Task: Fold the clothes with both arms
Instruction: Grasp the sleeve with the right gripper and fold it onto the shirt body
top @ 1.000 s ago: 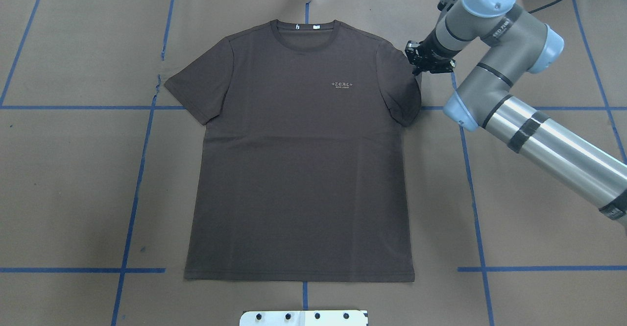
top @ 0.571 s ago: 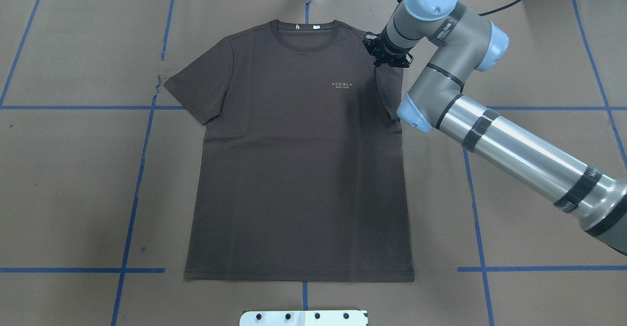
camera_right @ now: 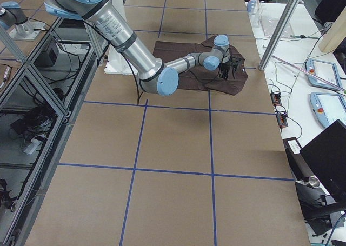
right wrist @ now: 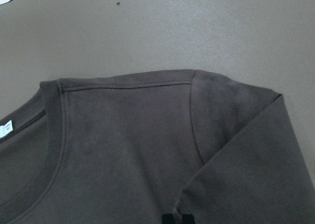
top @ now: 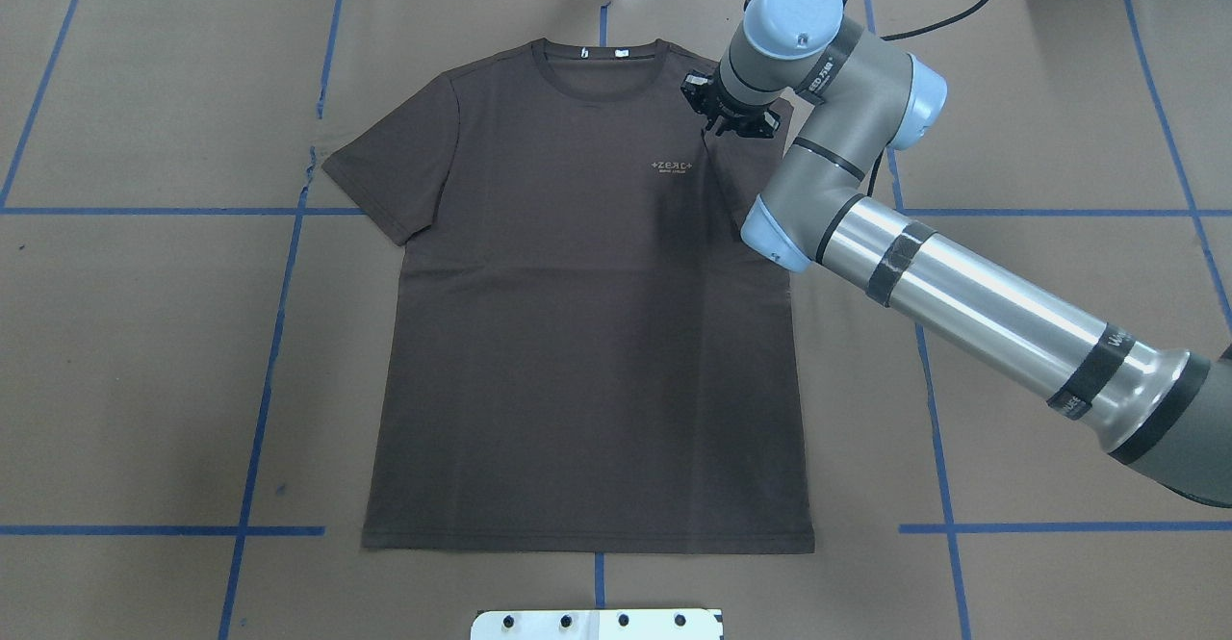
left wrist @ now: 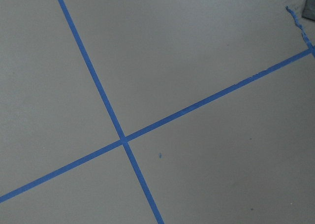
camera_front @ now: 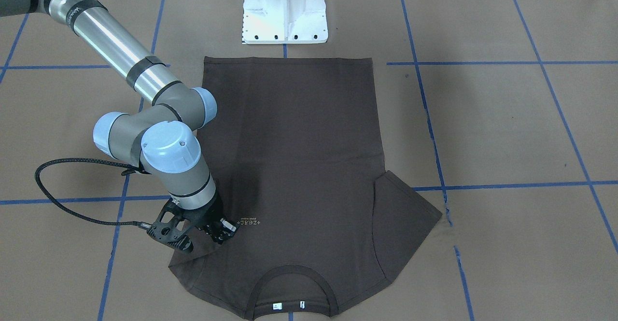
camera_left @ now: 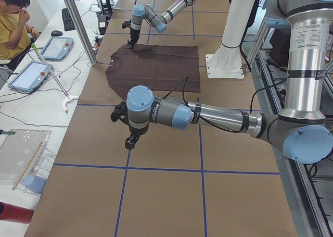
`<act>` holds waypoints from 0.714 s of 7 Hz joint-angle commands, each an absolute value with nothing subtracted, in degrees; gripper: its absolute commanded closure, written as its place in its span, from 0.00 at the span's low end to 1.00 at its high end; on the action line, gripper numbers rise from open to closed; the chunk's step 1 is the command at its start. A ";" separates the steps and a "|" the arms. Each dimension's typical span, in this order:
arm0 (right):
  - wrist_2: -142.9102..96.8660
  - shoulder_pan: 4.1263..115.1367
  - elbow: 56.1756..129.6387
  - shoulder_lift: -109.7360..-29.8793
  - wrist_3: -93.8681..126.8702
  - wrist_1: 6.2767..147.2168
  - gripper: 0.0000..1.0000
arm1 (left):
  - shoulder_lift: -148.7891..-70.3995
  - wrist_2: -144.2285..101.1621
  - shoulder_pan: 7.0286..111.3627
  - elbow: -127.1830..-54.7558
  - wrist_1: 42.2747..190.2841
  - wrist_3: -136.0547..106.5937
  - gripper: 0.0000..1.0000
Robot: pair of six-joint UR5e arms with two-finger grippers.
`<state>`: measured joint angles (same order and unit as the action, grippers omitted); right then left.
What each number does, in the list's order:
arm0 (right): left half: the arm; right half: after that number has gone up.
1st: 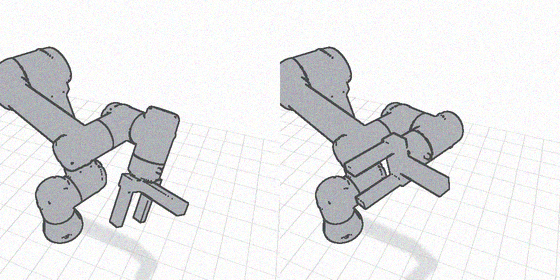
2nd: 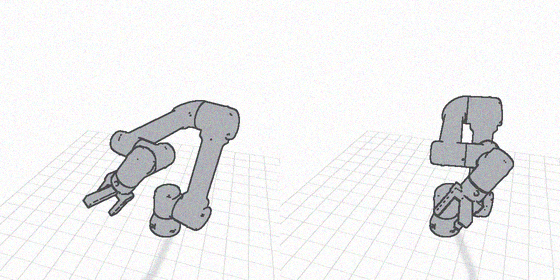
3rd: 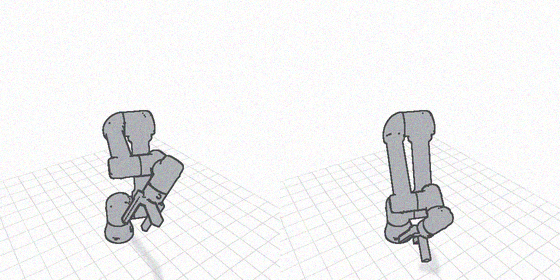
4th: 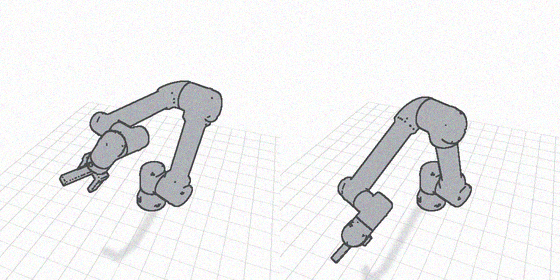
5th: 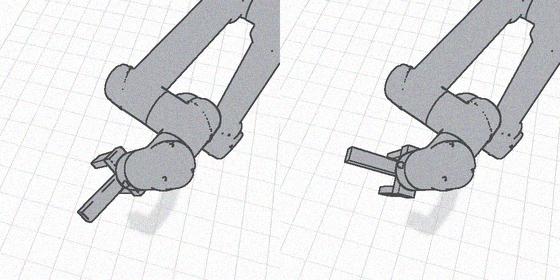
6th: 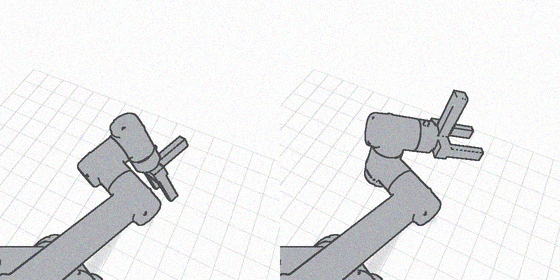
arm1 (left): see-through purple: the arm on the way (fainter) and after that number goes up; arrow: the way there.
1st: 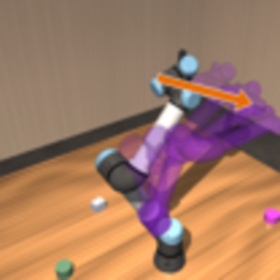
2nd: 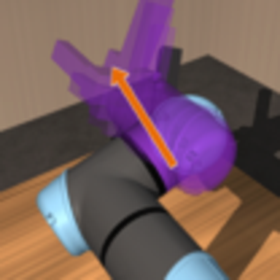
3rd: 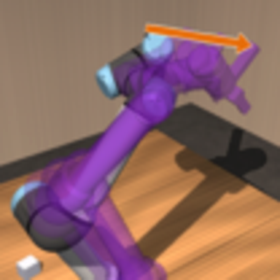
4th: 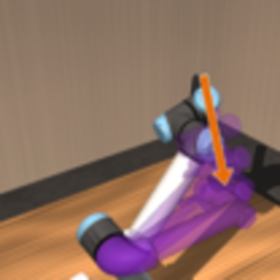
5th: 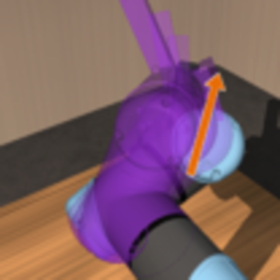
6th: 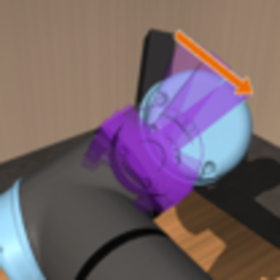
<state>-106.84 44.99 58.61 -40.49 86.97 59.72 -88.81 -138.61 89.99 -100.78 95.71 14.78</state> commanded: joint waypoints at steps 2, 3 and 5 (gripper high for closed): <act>-114.47 48.32 68.07 -46.46 84.20 60.38 0.00 | -90.78 -139.74 89.65 -97.67 99.37 12.50 0.00; -119.48 50.95 74.12 -52.06 84.11 60.29 0.00 | -90.96 -141.14 87.91 -97.21 105.84 6.48 0.00; -127.40 57.36 85.55 -63.13 83.59 60.38 0.00 | -96.55 -142.56 79.77 -92.59 114.47 -12.14 0.00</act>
<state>-122.60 53.60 78.64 -56.40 83.93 60.34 -92.79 -142.05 84.55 -95.80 108.97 -2.41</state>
